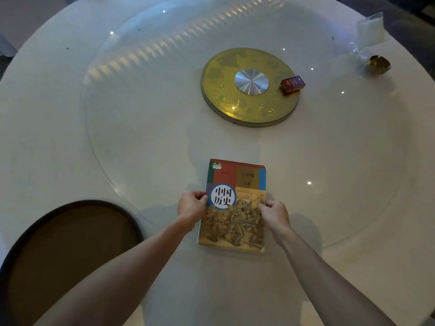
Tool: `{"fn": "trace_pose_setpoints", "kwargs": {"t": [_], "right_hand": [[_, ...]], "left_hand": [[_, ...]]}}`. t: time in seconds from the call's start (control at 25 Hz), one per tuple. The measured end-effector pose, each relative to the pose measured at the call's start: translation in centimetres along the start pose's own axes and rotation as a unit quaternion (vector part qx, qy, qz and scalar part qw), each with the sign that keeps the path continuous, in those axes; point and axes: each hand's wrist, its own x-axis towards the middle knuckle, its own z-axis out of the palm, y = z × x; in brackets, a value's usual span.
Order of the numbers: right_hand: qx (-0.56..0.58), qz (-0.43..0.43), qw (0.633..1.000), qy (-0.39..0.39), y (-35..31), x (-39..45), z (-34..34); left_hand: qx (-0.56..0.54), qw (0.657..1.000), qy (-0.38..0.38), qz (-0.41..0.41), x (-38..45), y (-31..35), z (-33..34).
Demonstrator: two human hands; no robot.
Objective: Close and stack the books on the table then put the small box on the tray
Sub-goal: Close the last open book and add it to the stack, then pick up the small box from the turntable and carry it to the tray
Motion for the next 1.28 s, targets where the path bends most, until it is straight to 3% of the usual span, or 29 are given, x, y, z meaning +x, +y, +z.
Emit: {"fn": "trace_pose_setpoints", "kwargs": {"t": [0.16,0.28,0.36,0.68,0.96,1.28], "right_hand": [[-0.028,0.001,0.999,-0.026,-0.7,1.3,-1.6],[-0.072,-0.010,0.997,-0.041,-1.9,3.3,-3.8],[-0.094,-0.038,0.994,-0.033,-3.8,5.4,-6.0],[-0.135,-0.154,0.979,-0.001,-14.9,18.0,-15.9],[-0.281,-0.276,0.919,0.004,-21.2,29.2,-18.6],[-0.364,-0.315,0.876,0.003,-25.5,38.7,-17.9]], "left_hand": [[0.035,0.999,-0.005,-0.002,0.5,1.2,0.9],[0.087,0.995,0.042,0.028,2.0,3.9,1.3],[0.085,0.992,0.061,0.066,3.5,7.3,2.2],[0.064,0.986,-0.002,0.156,10.7,23.1,12.1],[0.054,0.978,-0.004,0.203,19.2,30.5,19.7],[0.231,0.929,-0.035,0.288,27.2,36.3,25.7]]}}
